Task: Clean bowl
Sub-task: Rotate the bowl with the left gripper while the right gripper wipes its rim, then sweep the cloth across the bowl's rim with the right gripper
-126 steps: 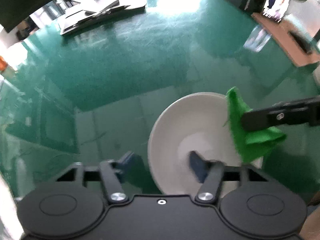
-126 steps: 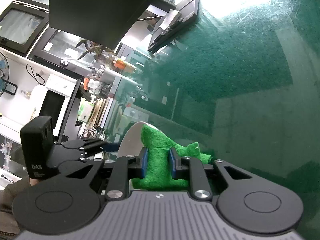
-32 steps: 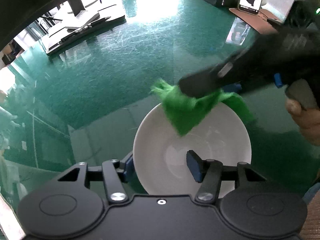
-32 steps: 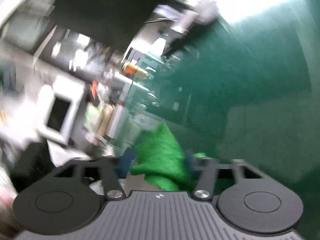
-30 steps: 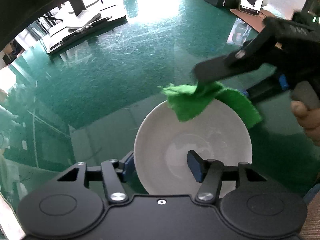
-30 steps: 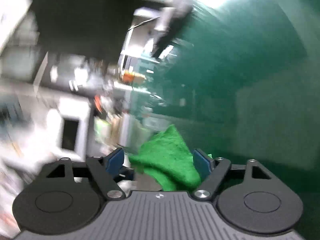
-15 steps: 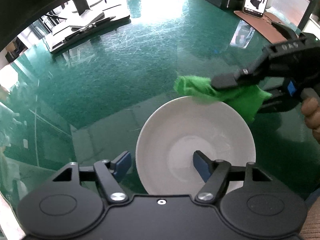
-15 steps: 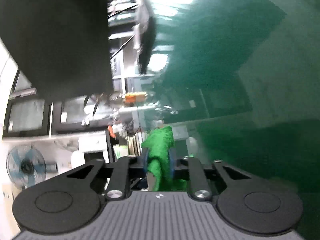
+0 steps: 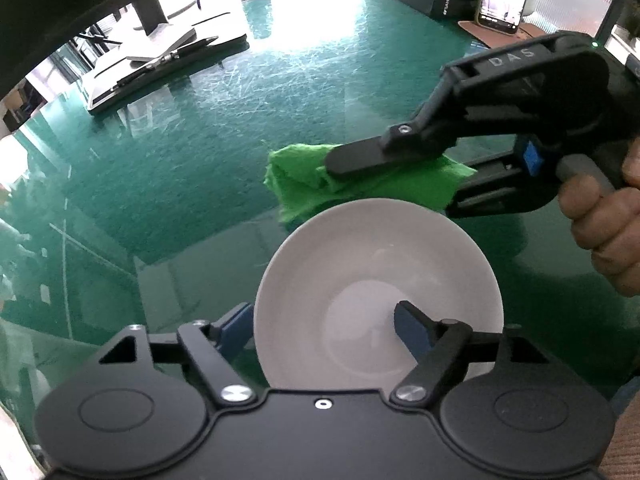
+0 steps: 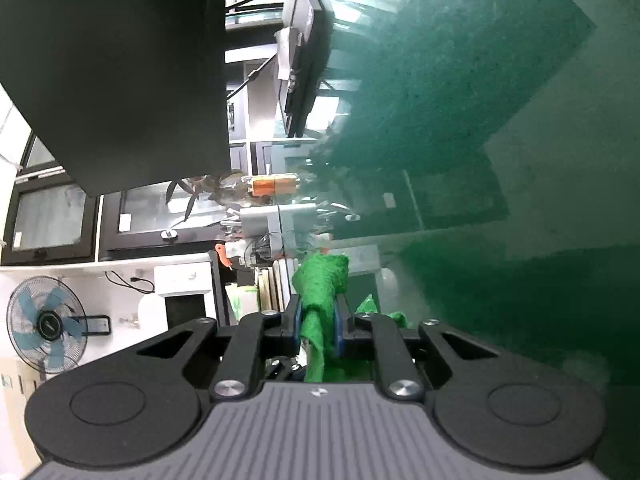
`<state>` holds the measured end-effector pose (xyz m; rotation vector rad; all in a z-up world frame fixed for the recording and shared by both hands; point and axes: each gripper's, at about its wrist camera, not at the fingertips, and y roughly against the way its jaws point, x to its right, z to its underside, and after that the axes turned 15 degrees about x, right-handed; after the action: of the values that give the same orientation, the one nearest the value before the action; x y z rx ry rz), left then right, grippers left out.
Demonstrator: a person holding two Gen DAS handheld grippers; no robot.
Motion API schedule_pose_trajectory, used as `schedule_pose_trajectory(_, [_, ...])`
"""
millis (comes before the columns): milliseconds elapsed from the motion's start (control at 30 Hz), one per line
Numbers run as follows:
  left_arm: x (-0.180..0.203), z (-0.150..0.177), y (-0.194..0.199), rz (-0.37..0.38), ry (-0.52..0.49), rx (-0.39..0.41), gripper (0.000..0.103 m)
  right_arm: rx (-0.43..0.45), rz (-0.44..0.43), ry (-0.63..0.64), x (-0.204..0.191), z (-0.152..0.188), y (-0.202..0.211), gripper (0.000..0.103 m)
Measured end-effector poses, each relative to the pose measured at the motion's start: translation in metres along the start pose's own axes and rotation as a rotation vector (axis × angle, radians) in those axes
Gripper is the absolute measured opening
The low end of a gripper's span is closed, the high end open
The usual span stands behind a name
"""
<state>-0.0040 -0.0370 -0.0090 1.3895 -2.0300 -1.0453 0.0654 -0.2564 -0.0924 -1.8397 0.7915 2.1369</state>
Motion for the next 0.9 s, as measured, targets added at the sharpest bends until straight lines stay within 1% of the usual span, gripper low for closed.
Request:
schedule_pose_trajectory(133, [-0.002,0.0,-0.002,-0.002,0.004,0.006,0.085,0.001,0.023,-0.036,0.013,0.001,0.031,0.016])
schedule_pose_trajectory(167, [-0.002,0.001,-0.002,-0.001,0.009,0.009,0.086,-0.001,0.047,-0.052,0.019,0.003,0.043,0.017])
schedule_pose_trajectory(233, [-0.003,0.0,-0.003,0.006,0.016,0.011,0.086,0.003,0.057,-0.062,0.022,0.005,0.046,0.017])
schedule_pose_trajectory(333, [-0.003,-0.001,-0.004,0.013,0.012,0.009,0.086,0.01,0.043,-0.072,0.019,0.005,0.034,0.017])
schedule_pose_trajectory(400, [-0.002,-0.002,-0.005,0.015,0.012,0.005,0.086,0.012,0.03,-0.041,0.01,0.003,0.016,0.017])
schedule_pose_trajectory(500, [-0.003,-0.002,-0.005,0.017,0.026,0.004,0.086,-0.021,-0.014,-0.023,-0.002,0.0,-0.01,0.017])
schedule_pose_trajectory(600, [-0.003,-0.001,-0.006,0.011,0.039,0.005,0.088,-0.048,-0.019,0.034,-0.012,0.001,-0.023,0.017])
schedule_pose_trajectory(633, [-0.004,-0.001,-0.006,0.012,0.045,0.004,0.09,-0.056,-0.018,0.056,-0.015,0.002,-0.026,0.017])
schedule_pose_trajectory(733, [-0.009,0.001,-0.007,0.024,0.082,0.002,0.09,-0.054,0.015,0.081,-0.009,-0.001,-0.004,0.017])
schedule_pose_trajectory(767, [-0.01,0.001,-0.007,0.028,0.095,0.001,0.086,-0.052,0.031,0.085,-0.006,-0.002,0.004,0.017])
schedule_pose_trajectory(800, [-0.012,0.001,-0.007,0.032,0.112,0.001,0.08,-0.049,0.046,0.089,-0.003,-0.003,0.012,0.018])
schedule_pose_trajectory(833, [-0.013,0.0,-0.005,0.041,0.137,0.005,0.06,-0.049,0.059,0.083,0.0,-0.003,0.018,0.018])
schedule_pose_trajectory(867, [-0.016,-0.002,-0.002,0.046,0.176,0.012,0.049,-0.044,0.083,0.064,0.008,-0.001,0.033,0.018])
schedule_pose_trajectory(900, [-0.017,-0.003,0.0,0.037,0.19,0.013,0.045,-0.039,0.085,0.059,0.009,-0.001,0.037,0.018])
